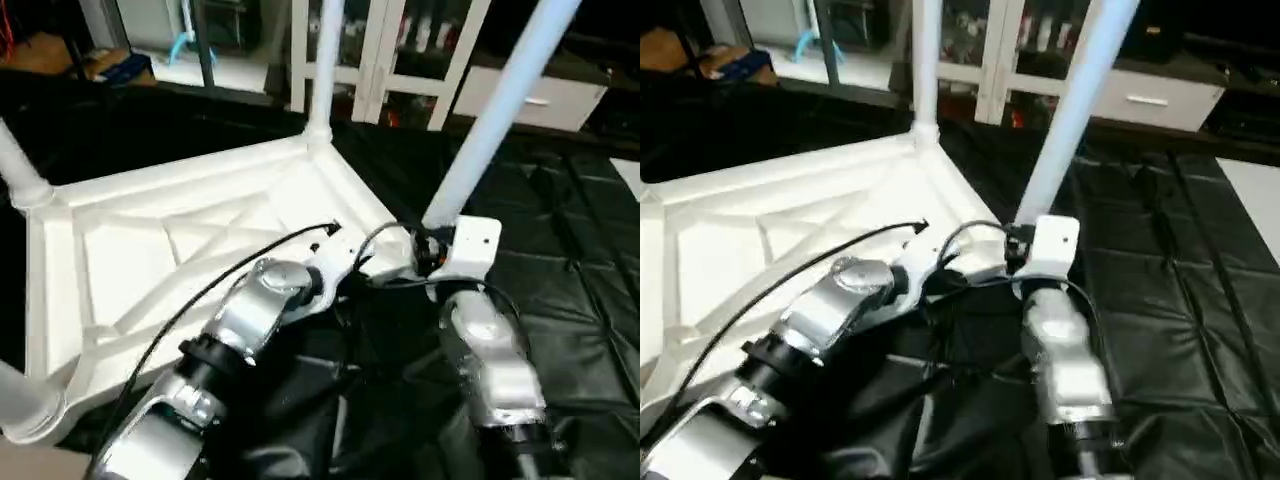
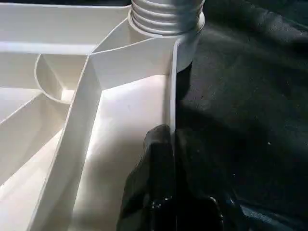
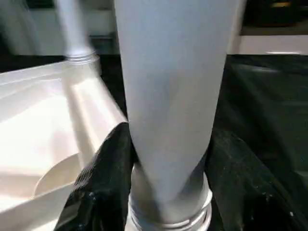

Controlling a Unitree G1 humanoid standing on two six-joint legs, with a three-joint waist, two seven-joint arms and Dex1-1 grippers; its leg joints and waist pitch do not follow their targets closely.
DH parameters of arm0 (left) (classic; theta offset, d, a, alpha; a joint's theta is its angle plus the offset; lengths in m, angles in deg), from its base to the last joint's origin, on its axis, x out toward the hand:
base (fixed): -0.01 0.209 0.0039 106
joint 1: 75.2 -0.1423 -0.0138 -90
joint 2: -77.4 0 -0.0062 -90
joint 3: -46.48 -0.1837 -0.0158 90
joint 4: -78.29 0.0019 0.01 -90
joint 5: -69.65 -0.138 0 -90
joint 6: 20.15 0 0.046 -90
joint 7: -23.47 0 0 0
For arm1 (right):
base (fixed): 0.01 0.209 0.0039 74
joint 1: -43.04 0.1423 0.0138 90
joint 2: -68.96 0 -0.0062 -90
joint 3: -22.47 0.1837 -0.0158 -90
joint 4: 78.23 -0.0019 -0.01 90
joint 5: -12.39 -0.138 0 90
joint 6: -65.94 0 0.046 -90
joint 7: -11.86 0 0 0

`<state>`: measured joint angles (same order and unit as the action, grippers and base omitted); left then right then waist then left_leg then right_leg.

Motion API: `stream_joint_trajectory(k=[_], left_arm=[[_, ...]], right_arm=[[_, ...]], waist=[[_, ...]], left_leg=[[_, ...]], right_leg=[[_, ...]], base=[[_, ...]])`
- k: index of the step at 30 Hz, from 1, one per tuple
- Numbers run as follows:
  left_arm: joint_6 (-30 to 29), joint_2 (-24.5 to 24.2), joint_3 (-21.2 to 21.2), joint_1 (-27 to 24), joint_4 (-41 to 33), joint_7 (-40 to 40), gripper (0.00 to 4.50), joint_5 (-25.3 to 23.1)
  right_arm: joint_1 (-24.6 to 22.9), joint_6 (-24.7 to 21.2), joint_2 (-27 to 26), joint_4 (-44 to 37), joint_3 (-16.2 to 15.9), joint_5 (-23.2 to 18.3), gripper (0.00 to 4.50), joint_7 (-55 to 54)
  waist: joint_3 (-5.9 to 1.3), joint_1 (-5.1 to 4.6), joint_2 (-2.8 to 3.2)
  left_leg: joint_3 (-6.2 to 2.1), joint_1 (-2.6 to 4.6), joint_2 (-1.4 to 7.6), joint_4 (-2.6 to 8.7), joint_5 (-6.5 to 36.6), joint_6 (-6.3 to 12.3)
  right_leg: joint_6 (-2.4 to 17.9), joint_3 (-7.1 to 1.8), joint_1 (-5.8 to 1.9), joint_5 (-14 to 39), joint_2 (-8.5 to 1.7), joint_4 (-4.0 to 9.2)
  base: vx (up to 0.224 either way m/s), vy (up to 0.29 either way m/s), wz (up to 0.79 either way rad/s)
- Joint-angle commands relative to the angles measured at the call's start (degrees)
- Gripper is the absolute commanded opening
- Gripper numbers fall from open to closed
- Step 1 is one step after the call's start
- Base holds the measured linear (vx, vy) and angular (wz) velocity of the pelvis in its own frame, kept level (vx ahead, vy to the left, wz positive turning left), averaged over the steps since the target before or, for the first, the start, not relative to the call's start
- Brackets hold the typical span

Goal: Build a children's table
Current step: Rotate leg to tighten

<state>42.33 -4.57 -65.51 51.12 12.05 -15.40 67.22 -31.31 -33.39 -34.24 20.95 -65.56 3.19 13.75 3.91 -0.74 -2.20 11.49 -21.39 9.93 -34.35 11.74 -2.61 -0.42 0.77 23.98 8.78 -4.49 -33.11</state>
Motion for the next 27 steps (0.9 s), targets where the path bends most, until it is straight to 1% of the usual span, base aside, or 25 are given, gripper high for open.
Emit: stream_joint_trajectory(k=[1, 3, 4, 5, 6, 7, 8, 9, 10, 11, 12, 13, 14, 15, 18, 19, 20, 21, 22, 24, 26, 27], left_arm=[[1.63, -3.71, 1.17, -1.4, 0.98, -0.17, 0.0, -2.21], [3.35, -5.22, -0.13, -1.95, 0.73, -2.27, 0.0, -2.1], [5.09, -6.28, -1.02, -2.4, 0.35, -4.51, 0.0, -1.88], [5.46, -7.38, -1.66, -2.93, -0.16, -6.45, 0.0, -1.54], [8.02, -9.0, -2.62, -3.7, -0.82, -9.64, 0.0, -1.19], [9.87, -9.92, -3.13, -4.17, -1.06, -11.65, 0.0, -1.1], [11.55, -11.44, -3.55, -5.02, -1.79, -14.44, 0.0, -0.68], [13.73, -12.86, -4.01, -5.84, -2.61, -17.5, 0.0, 0.03], [14.44, -13.88, -4.26, -6.49, -3.42, -19.9, 0.0, 0.82], [14.59, -15.16, -4.3, -7.21, -4.46, -22.22, 0.0, 1.7], [14.59, -15.16, -4.3, -7.21, -4.46, -22.22, 0.0, 1.7], [14.49, -15.86, -4.28, -7.62, -5.1, -23.41, 0.0, 2.21], [14.45, -15.92, -4.26, -7.65, -5.16, -23.51, 0.0, 2.29], [14.08, -16.46, -4.01, -7.96, -5.74, -24.4, 0.0, 2.99], [13.76, -17.12, -3.32, -8.25, -6.54, -25.26, 0.0, 4.21], [13.8, -17.32, -3.1, -8.32, -6.7, -25.27, 0.0, 4.4], [13.81, -17.35, -3.08, -8.33, -6.72, -25.27, 0.0, 4.41], [13.84, -17.44, -3.02, -8.37, -6.77, -25.26, 0.0, 4.45], [13.94, -17.48, -3.0, -8.5, -6.87, -25.42, 0.0, 4.6], [14.51, -17.49, -2.9, -8.83, -7.03, -26.04, 0.0, 4.73], [14.97, -17.47, -2.86, -8.98, -7.09, -26.68, 0.0, 4.72], [14.99, -17.4, -2.85, -9.0, -7.21, -26.96, 0.0, 4.73]], right_arm=[[-1.46, 0.05, 2.71, -1.43, 0.67, -1.0, 2.56, 4.11], [-1.84, -1.01, 4.62, -3.2, 0.44, -1.06, 2.78, 5.27], [-1.87, -1.41, 5.76, -3.84, 0.65, -1.41, 2.9, 6.32], [-1.83, -1.54, 7.03, -4.37, 0.99, -1.97, 2.97, 7.6], [-1.77, -2.82, 8.56, -5.21, 1.55, -4.44, 3.03, 11.34], [-1.64, -3.31, 9.37, -5.45, 1.85, -6.01, 3.03, 13.7], [-2.03, -5.4, 11.72, -6.46, 1.66, -9.02, 3.18, 19.6], [-2.58, -7.2, 14.33, -7.23, 1.04, -11.21, 3.31, 25.45], [-3.11, -8.0, 16.57, -7.67, 0.3, -12.07, 3.31, 29.63], [-4.22, -8.63, 19.71, -8.37, -0.56, -13.1, 3.51, 35.1], [-4.22, -8.63, 19.71, -8.37, -0.56, -13.1, 3.51, 35.1], [-4.97, -8.72, 21.54, -8.72, -1.04, -13.49, 3.51, 38.13], [-5.05, -8.73, 21.72, -8.76, -1.07, -13.55, 3.51, 38.45], [-5.76, -8.85, 23.4, -9.13, -1.39, -14.16, 3.51, 41.41], [-6.81, -9.09, 26.22, -9.61, -1.8, -15.46, 3.51, 46.38], [-7.15, -9.49, 27.33, -9.78, -2.28, -16.0, 3.51, 48.24], [-7.19, -9.55, 27.45, -9.8, -2.35, -16.06, 3.51, 48.45], [-7.32, -9.78, 27.89, -9.88, -2.6, -16.28, 3.26, 49.22], [-7.28, -10.21, 27.76, -9.86, -2.67, -16.85, 3.18, 49.63], [-7.12, -11.58, 27.53, -9.93, -2.8, -18.37, 3.13, 50.97], [-7.04, -12.37, 27.44, -10.09, -2.89, -19.21, 2.84, 51.78], [-7.05, -12.55, 27.29, -10.18, -2.92, -19.33, 2.84, 52.16]], waist=[[-3.51, 0.11, -0.2], [-3.55, 0.15, -0.18], [-3.54, 0.14, -0.09], [-3.58, 0.13, -0.06], [-3.53, 0.12, -0.03], [-3.55, 0.19, 0.02], [-3.51, 0.11, 0.26], [-3.48, 0.2, 0.24], [-3.43, 0.3, 0.23], [-3.41, 0.29, 0.23], [-3.45, 0.67, 0.33], [-3.29, 1.0, 0.21], [-3.29, 1.17, 0.28], [-3.3, 1.18, 0.15], [-3.13, 1.44, 0.04], [-3.12, 1.42, -0.25], [-3.1, 1.39, -0.26], [-3.15, 1.27, -0.31], [-3.14, 1.22, -0.28], [-3.19, 1.14, -0.38], [-3.32, 1.16, -0.35], [-3.32, 1.17, -0.29]], left_leg=[[-1.19, 0.35, 2.45, 4.64, 11.47, 3.01], [-1.27, 0.17, 2.47, 4.62, 10.56, 3.35], [-1.22, 0.38, 2.57, 4.55, 9.99, 3.74], [-1.14, 0.53, 2.67, 4.52, 9.91, 3.76], [-1.18, 0.54, 2.67, 4.56, 9.85, 4.03], [-1.29, 0.48, 2.78, 4.63, 9.98, 4.04], [-1.21, 0.75, 2.88, 4.59, 10.39, 4.51], [-1.35, 0.66, 3.05, 4.64, 9.98, 4.44], [-1.25, 0.8, 3.14, 4.58, 9.85, 4.78], [-1.2, 0.82, 3.17, 4.59, 9.77, 4.92], [-1.06, 1.1, 3.26, 4.47, 9.61, 5.19], [-0.95, 1.16, 3.32, 4.5, 9.37, 5.35], [-0.9, 1.21, 3.36, 4.5, 9.36, 5.22], [-0.9, 1.09, 3.27, 4.52, 9.65, 4.87], [-0.94, 1.21, 3.35, 4.64, 11.15, 4.03], [-1.03, 1.12, 3.33, 4.64, 11.81, 3.93], [-1.04, 1.07, 3.29, 4.68, 11.96, 3.83], [-1.05, 1.05, 3.21, 4.64, 12.0, 3.66], [-1.07, 1.06, 3.22, 4.62, 12.09, 3.53], [-1.13, 0.93, 3.18, 4.59, 11.96, 3.63], [-1.13, 1.0, 3.23, 4.47, 10.96, 4.01], [-1.09, 0.98, 3.2, 4.46, 10.07, 4.3]], right_leg=[[10.16, -1.49, -2.3, 10.72, -2.56, 3.36], [10.5, -1.49, -2.61, 10.51, -2.7, 3.25], [11.0, -1.47, -2.5, 10.57, -2.67, 3.26], [11.35, -1.51, -2.45, 10.36, -2.69, 3.19], [11.92, -1.45, -2.5, 10.4, -2.62, 3.17], [12.06, -1.43, -2.69, 10.46, -2.68, 3.05], [12.79, -1.45, -2.56, 9.64, -2.58, 3.01], [13.01, -1.45, -2.68, 9.17, -2.67, 2.85], [13.56, -1.43, -2.68, 8.21, -2.61, 2.76], [13.9, -1.41, -2.7, 7.85, -2.58, 2.68], [14.44, -1.46, -2.66, 7.44, -2.71, 2.62], [14.74, -1.52, -2.54, 7.56, -2.82, 2.63], [14.89, -1.53, -2.43, 7.79, -2.86, 2.59], [14.98, -1.49, -2.49, 8.88, -2.91, 2.65], [14.39, -1.56, -2.48, 12.03, -3.05, 2.97], [14.1, -1.53, -2.52, 13.44, -3.08, 2.96], [13.81, -1.53, -2.51, 14.13, -3.08, 3.1], [13.44, -1.52, -2.45, 14.9, -3.07, 3.14], [13.22, -1.54, -2.34, 15.56, -3.11, 3.23], [13.05, -1.54, -2.46, 15.84, -3.16, 3.22], [13.15, -1.51, -2.4, 14.91, -3.08, 3.11], [13.42, -1.48, -2.39, 13.69, -3.01, 3.01]], base=[[0.0, 0.0, 0.0], [0.0, 0.0, 0.0], [0.0, 0.0, 0.0], [0.0, 0.0, 0.0], [0.0, 0.0, 0.0], [0.0, 0.0, 0.0], [0.0, 0.0, 0.0], [0.0, 0.0, 0.0], [0.0, 0.0, 0.0], [0.0, 0.0, 0.0], [0.0, 0.0, 0.0], [0.0, 0.0, 0.0], [0.0, 0.0, 0.0], [0.0, 0.0, 0.0], [0.0, 0.0, 0.0], [0.0, 0.0, 0.0], [0.0, 0.0, 0.0], [0.0, 0.0, 0.0], [0.0, 0.0, 0.0], [0.0, 0.0, 0.0], [0.0, 0.0, 0.0], [0.0, 0.0, 0.0]])
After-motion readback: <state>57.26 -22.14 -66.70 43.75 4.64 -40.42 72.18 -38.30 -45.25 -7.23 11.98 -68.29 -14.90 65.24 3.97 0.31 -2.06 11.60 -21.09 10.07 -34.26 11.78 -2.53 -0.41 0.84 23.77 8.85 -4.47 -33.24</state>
